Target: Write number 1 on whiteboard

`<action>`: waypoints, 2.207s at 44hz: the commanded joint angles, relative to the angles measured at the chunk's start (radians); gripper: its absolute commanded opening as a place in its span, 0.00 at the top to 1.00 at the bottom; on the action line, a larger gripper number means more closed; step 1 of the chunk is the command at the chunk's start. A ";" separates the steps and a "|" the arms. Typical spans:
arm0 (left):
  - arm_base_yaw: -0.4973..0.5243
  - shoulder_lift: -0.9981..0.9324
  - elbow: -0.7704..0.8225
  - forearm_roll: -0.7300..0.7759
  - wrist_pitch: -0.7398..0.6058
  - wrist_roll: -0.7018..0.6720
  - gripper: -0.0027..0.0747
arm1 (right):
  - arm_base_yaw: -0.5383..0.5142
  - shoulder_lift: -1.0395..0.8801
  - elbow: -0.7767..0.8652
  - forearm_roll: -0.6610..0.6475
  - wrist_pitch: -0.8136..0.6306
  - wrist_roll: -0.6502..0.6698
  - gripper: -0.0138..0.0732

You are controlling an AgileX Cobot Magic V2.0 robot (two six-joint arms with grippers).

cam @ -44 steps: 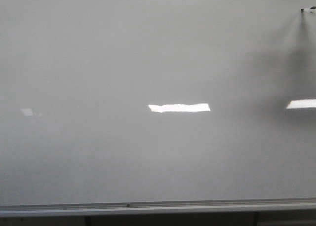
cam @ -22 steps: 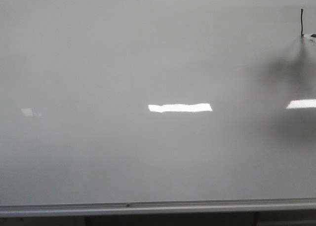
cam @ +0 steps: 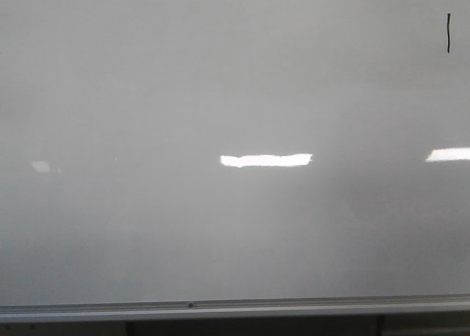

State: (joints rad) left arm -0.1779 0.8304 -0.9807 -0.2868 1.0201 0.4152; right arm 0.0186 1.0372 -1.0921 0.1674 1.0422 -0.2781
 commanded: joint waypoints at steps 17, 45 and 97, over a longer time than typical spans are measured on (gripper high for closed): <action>-0.206 0.041 -0.091 -0.326 0.044 0.403 0.26 | 0.311 -0.056 -0.033 0.349 0.244 -0.522 0.86; -0.729 0.504 -0.495 -0.142 0.088 0.404 0.26 | 0.453 -0.055 -0.033 0.249 0.291 -0.536 0.86; -0.754 0.668 -0.637 -0.102 0.177 0.401 0.99 | 0.453 -0.058 -0.034 0.214 0.278 -0.524 0.36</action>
State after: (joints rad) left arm -0.9282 1.5319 -1.5860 -0.3724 1.2142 0.8316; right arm 0.4697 0.9890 -1.0921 0.3726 1.2437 -0.8072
